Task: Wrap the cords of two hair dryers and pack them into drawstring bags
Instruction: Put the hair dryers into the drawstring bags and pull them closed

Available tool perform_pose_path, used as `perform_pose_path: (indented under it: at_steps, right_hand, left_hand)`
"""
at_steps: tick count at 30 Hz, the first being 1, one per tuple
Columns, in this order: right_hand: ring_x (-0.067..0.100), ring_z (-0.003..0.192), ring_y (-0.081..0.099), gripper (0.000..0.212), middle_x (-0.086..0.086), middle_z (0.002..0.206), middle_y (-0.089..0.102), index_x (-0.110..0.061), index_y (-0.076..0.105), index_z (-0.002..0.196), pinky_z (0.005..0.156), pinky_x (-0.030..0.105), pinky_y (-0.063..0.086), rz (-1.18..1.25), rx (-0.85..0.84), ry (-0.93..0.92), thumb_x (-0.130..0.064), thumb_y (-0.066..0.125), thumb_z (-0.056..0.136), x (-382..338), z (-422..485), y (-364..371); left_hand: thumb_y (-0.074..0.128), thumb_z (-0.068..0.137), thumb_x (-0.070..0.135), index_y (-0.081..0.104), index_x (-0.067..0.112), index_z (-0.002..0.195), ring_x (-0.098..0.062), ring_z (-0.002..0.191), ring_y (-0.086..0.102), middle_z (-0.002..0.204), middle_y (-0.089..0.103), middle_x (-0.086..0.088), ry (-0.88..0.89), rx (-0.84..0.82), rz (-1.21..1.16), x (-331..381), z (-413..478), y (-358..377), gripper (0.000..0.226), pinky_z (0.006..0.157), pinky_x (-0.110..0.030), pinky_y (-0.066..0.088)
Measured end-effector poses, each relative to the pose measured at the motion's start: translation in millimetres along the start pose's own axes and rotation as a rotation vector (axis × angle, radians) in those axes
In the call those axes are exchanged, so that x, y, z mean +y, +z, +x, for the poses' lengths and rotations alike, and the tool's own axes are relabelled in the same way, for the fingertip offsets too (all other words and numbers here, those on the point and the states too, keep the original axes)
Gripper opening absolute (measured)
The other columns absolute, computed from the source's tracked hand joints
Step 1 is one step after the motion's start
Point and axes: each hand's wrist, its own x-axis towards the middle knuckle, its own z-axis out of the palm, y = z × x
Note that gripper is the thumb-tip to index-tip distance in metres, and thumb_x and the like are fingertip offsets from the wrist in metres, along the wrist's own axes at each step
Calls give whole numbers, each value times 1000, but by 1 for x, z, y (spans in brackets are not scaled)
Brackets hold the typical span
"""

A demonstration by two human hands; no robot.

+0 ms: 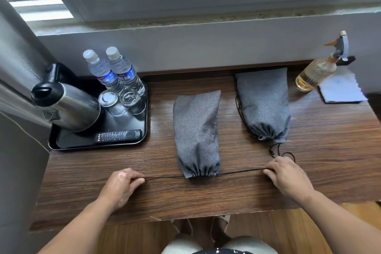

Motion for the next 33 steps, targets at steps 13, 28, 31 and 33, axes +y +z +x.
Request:
perform_pose_path:
  at_steps: [13, 28, 31, 33]
  right_hand:
    - [14, 111, 61, 41, -9, 117, 64, -28, 65, 121, 97, 32, 49, 344, -122, -183, -54, 61, 90, -123, 2, 20]
    - [13, 94, 66, 20, -13, 99, 72, -32, 64, 102, 78, 32, 50, 236, -59, -229, -47, 52, 97, -103, 4, 6]
    - [13, 95, 65, 18, -14, 99, 71, -32, 62, 101, 77, 32, 50, 218, -63, -220, -47, 51, 97, -97, 4, 4]
    - [13, 95, 66, 19, -14, 99, 71, -33, 61, 100, 78, 33, 51, 208, -70, -212, -47, 51, 97, -95, 2, 4]
  left_hand:
    - [75, 87, 41, 56, 30, 119, -22, 85, 67, 87, 72, 0, 67, -113, -225, 120, 0, 45, 39, 90, -34, 53]
    - [65, 97, 39, 77, 21, 104, -12, 104, 65, 107, 75, 6, 214, -8, -49, 109, 6, 40, 23, 87, -11, 34]
    - [65, 96, 39, 76, 21, 100, -13, 99, 65, 96, 71, 9, 206, -6, -29, 98, 4, 37, 21, 82, -12, 35]
    - [66, 96, 39, 76, 21, 98, -11, 95, 64, 89, 63, 14, 205, -6, -17, 89, 3, 34, 20, 80, -12, 34]
